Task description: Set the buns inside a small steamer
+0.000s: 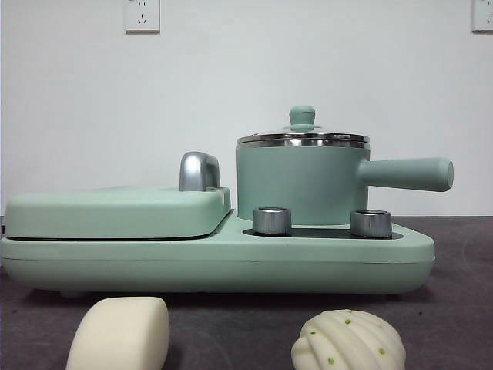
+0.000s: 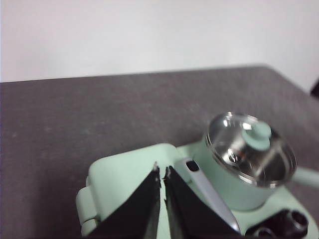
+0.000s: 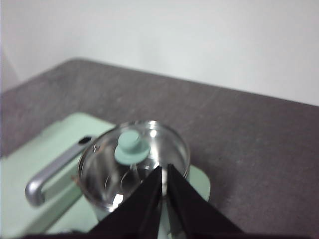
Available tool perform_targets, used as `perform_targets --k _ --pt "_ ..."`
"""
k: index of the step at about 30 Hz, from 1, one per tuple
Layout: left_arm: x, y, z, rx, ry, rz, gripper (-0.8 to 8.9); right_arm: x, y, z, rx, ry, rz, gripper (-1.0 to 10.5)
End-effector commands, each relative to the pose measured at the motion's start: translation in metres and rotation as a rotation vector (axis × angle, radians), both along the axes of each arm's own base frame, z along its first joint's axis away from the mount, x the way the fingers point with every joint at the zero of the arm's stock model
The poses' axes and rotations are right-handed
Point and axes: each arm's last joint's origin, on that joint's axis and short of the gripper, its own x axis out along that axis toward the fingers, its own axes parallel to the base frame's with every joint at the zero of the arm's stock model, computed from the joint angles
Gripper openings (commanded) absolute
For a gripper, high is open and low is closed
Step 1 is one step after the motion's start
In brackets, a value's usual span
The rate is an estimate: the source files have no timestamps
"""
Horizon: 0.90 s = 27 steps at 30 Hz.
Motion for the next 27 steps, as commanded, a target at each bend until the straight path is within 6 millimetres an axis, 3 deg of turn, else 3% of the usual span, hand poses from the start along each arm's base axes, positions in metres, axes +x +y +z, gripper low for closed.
perform_targets --k 1,9,12,15,18,27 --pt "0.007 -0.007 0.006 0.097 -0.056 -0.073 0.16 0.002 0.006 0.003 -0.082 -0.044 0.06 0.1" --pt "0.013 -0.026 -0.006 0.222 -0.046 -0.213 0.16 -0.003 0.02 -0.009 -0.288 -0.028 0.097 0.1" --pt "0.012 -0.028 -0.007 0.227 -0.038 -0.227 1.1 -0.005 0.021 -0.013 -0.333 -0.005 0.102 0.2" --pt "0.012 -0.029 -0.007 0.227 -0.037 -0.231 2.41 -0.006 0.021 -0.015 -0.34 0.015 0.106 1.6" --pt "0.012 -0.03 -0.007 0.226 -0.038 -0.235 2.55 -0.007 0.021 -0.015 -0.34 0.017 0.105 2.9" --pt "0.016 -0.049 -0.007 0.216 -0.086 -0.312 2.54 -0.006 0.019 -0.015 -0.343 0.033 0.049 3.3"
